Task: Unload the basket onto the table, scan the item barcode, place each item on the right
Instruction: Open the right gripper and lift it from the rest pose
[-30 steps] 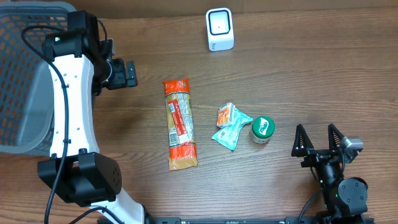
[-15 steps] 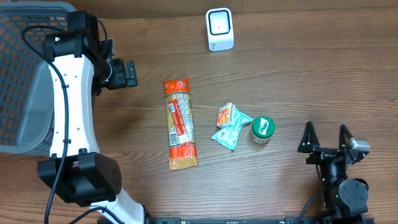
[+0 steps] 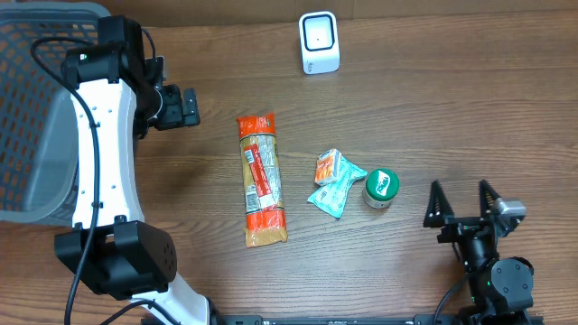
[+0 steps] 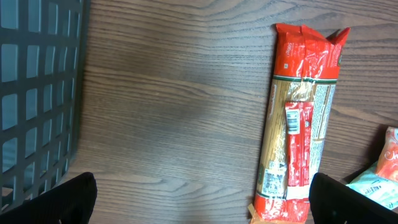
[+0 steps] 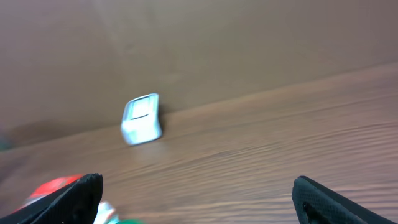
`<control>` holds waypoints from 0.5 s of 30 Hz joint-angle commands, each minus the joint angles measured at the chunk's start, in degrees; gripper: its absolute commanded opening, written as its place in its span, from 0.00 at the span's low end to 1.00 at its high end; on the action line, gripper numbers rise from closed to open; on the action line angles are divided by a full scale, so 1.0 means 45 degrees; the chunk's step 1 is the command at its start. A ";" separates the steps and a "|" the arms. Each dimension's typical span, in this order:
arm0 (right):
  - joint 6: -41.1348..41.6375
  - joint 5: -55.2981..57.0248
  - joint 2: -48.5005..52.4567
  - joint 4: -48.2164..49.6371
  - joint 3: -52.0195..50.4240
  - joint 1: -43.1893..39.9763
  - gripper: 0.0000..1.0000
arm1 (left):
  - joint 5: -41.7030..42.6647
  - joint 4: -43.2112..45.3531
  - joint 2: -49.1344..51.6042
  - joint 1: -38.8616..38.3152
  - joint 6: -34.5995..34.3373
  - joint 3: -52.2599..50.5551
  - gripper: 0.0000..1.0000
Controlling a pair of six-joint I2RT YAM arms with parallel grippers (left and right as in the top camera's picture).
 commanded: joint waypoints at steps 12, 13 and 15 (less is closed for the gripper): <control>0.1991 -0.2055 0.2030 0.0374 0.1341 -0.0029 1.00 | 0.0136 -0.0024 -0.0316 -0.0029 0.0189 0.0238 1.00; 0.1957 -0.2055 0.2254 0.0369 0.1967 -0.0029 1.00 | 0.0131 -0.0024 -0.0316 -0.0029 0.0189 0.0238 1.00; 0.1957 -0.2069 0.2817 0.0262 0.3274 -0.0029 1.00 | 0.0131 -0.0024 -0.0316 -0.0029 0.0189 0.0238 1.00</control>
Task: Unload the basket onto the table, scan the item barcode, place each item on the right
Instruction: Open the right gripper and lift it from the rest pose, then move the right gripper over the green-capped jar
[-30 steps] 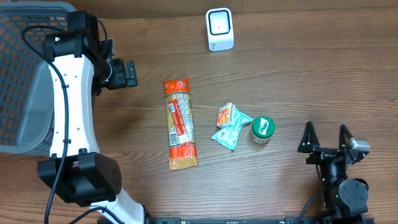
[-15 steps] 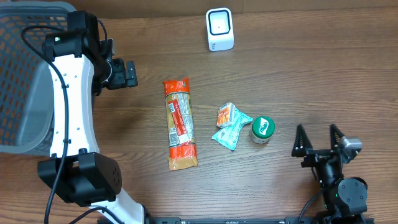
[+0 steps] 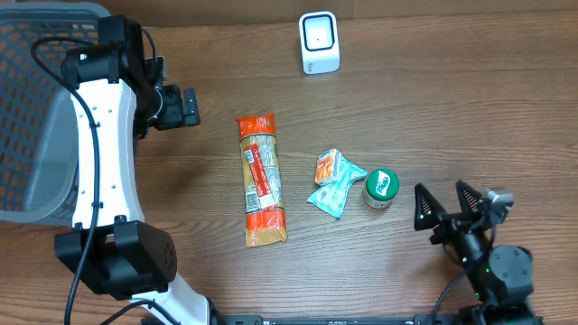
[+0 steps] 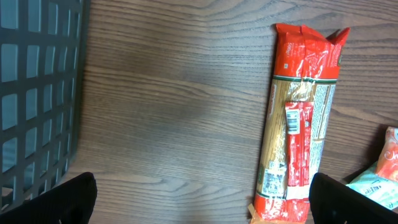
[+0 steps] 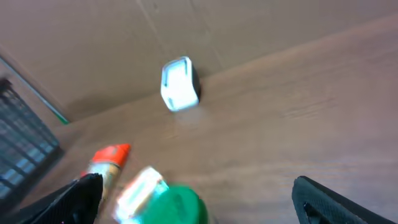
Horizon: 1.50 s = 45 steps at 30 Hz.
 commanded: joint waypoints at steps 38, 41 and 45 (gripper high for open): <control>0.3589 -0.1001 1.9307 -1.4615 1.7345 0.2501 1.00 | 0.0136 -0.0029 -0.0316 -0.0029 0.0189 0.0238 1.00; 0.3580 -0.1064 1.9919 -1.4911 1.7345 0.2497 0.88 | 0.0136 -0.0029 -0.0316 -0.0029 0.0189 0.0238 1.00; 0.3706 -0.0719 2.0249 -1.5086 1.7345 0.2487 0.70 | 0.0136 -0.0029 -0.0316 -0.0029 0.0189 0.0238 1.00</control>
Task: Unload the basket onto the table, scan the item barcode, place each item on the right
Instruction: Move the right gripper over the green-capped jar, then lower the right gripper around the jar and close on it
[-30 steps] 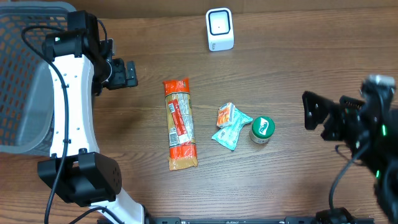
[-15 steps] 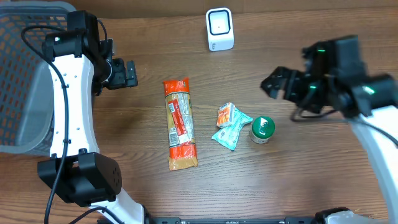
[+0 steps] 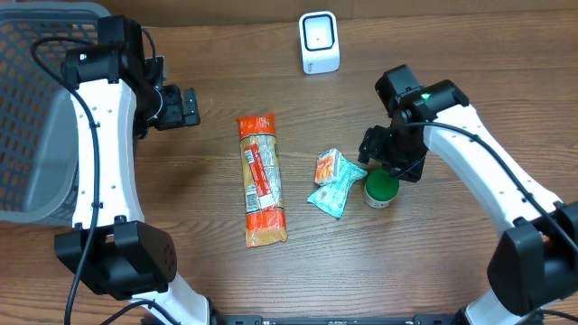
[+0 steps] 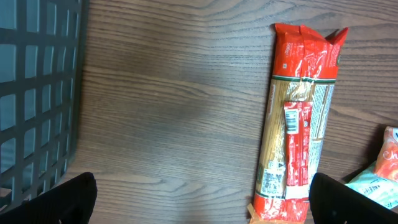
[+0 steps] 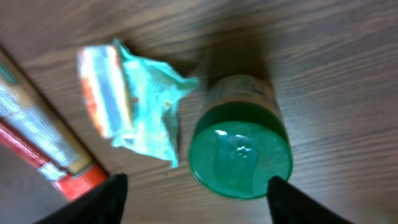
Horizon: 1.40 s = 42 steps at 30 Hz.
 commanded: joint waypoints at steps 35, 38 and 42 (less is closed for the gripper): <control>0.1734 0.1443 0.0029 0.1729 -0.2642 0.0709 0.97 | 0.0092 -0.0024 -0.0316 -0.0029 0.0189 0.0238 1.00; 0.1812 0.1443 0.0029 0.2191 -0.3118 0.0869 0.97 | 0.0092 -0.0024 -0.0316 -0.0029 0.0189 0.0238 1.00; 0.1807 0.1443 0.0029 0.2472 -0.3381 0.0865 0.93 | 0.0087 -0.0024 -0.0316 -0.0029 0.0189 0.0238 1.00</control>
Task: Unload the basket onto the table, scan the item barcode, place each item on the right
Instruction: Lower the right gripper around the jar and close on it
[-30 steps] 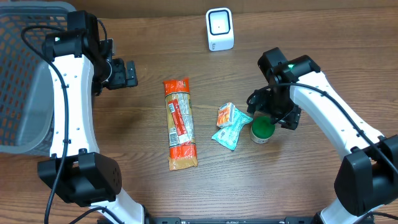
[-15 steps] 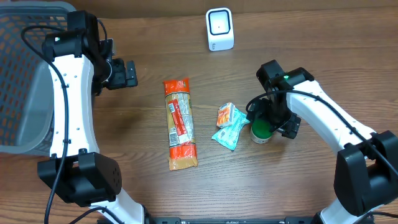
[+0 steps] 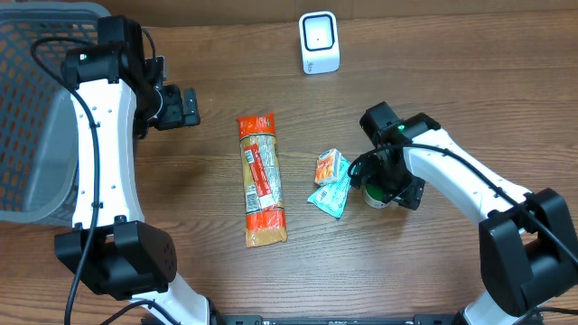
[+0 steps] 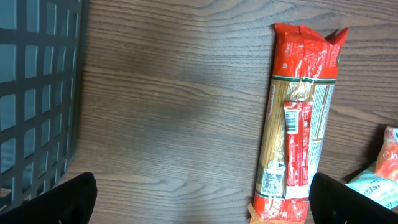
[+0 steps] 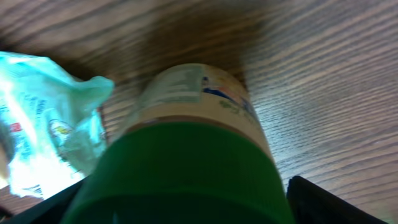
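A jar with a green lid [image 5: 186, 155] stands on the wooden table, right of centre. My right gripper [image 3: 385, 184] is down over it, open, with one finger on each side of the lid; the overhead view shows only a sliver of the jar [image 3: 372, 199]. The white barcode scanner [image 3: 319, 42] stands at the back edge of the table. My left gripper [image 3: 185, 106] hangs open at the left beside the basket, holding nothing.
A long red and orange pasta pack [image 3: 260, 179] lies left of centre. A teal and orange packet [image 3: 332, 181] lies right beside the jar on its left. A dark mesh basket [image 3: 36, 108] fills the far left.
My right gripper was above the jar with the whole lid in its view. Now it is lower, with the fingers either side of the lid. The left arm has not moved.
My right gripper first stood open at the table's front right, facing the scanner. Then it had turned toward the jar, and later it was over the jar looking down on the lid. Now it straddles the jar. The left arm stayed put.
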`<control>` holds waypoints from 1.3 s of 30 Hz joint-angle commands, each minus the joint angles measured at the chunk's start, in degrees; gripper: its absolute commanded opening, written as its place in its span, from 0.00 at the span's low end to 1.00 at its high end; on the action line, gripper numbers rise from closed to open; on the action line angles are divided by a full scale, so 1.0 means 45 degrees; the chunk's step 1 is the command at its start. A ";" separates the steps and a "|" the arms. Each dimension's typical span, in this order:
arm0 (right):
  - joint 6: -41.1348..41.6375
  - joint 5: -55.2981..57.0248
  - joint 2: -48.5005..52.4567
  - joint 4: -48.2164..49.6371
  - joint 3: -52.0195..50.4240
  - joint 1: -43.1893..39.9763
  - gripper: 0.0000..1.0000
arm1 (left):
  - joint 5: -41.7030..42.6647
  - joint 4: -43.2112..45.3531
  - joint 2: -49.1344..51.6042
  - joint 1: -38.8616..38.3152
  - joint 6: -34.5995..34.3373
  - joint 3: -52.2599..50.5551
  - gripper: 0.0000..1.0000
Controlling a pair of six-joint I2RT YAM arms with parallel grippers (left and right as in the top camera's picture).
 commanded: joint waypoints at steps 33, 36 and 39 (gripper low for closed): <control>-0.5552 0.3279 -0.0083 0.0801 -0.0136 -0.0015 0.71 | 0.0092 -0.0024 -0.0316 -0.0029 0.0185 0.0238 1.00; -0.5683 0.3463 -0.0083 0.1180 -0.0136 -0.0015 0.71 | 0.0092 -0.0024 -0.0316 -0.0029 0.0185 0.0238 1.00; -0.5911 0.3463 -0.0083 0.1569 -0.0136 -0.0015 0.71 | 0.0092 -0.0024 -0.0316 -0.0029 0.0185 0.0238 1.00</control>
